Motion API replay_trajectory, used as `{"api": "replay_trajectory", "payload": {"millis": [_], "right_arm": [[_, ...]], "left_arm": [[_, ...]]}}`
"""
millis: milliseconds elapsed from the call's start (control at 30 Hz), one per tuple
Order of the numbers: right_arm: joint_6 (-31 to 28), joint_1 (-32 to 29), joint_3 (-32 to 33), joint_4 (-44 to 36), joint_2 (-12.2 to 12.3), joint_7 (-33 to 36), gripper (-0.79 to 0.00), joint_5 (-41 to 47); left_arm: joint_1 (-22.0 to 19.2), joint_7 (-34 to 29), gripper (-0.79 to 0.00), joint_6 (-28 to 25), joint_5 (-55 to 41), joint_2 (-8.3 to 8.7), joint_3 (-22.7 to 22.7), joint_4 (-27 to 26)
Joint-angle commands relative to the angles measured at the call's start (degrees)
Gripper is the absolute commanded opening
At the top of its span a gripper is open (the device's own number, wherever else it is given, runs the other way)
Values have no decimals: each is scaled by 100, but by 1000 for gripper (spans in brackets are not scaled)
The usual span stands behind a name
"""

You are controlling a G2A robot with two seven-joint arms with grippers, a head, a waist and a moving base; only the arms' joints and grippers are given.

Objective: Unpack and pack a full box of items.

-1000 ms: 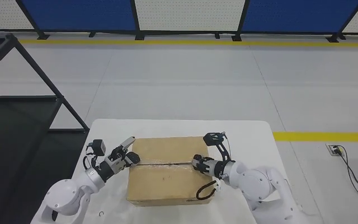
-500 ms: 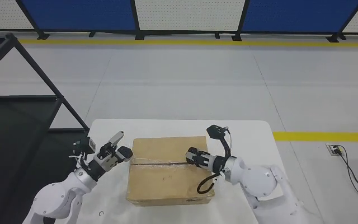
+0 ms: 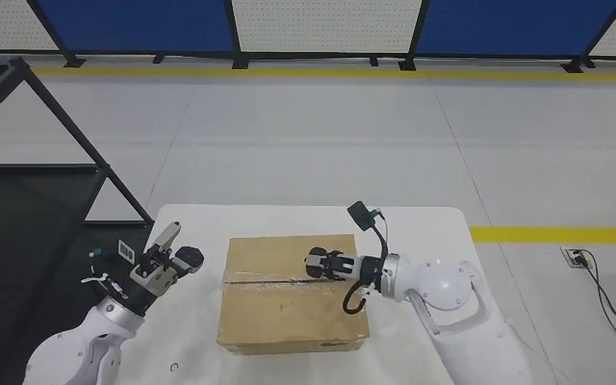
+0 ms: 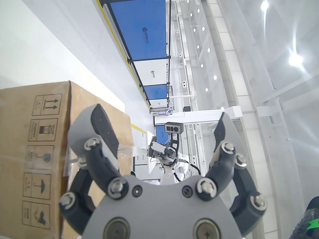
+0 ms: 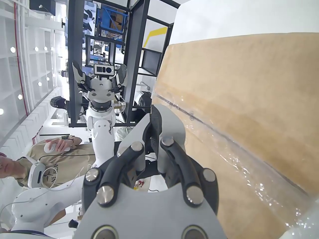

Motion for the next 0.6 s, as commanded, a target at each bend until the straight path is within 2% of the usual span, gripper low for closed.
{"api": "replay_trajectory", "payload": {"millis": [0, 100, 233, 433, 567], "right_arm": [[130, 1, -178, 63, -21, 9, -785, 31], [693, 448, -665, 480, -137, 46, -785, 229], [1461, 1150, -1470, 1089, -401, -411, -785, 358], [1754, 1796, -2324, 1941, -816, -951, -785, 846], [1837, 1999, -2610, 2235, -971, -1146, -785, 864]], "left_arm": [[0, 0, 0, 0, 0, 0, 0, 0], [38, -198, 0, -39, 212, 10, 113, -116], [12, -284, 0, -137, 432, 20, 176, -100], [59, -17, 0, -340, 286, 3, 76, 70], [72, 89, 0, -387, 130, -3, -21, 136]]}}
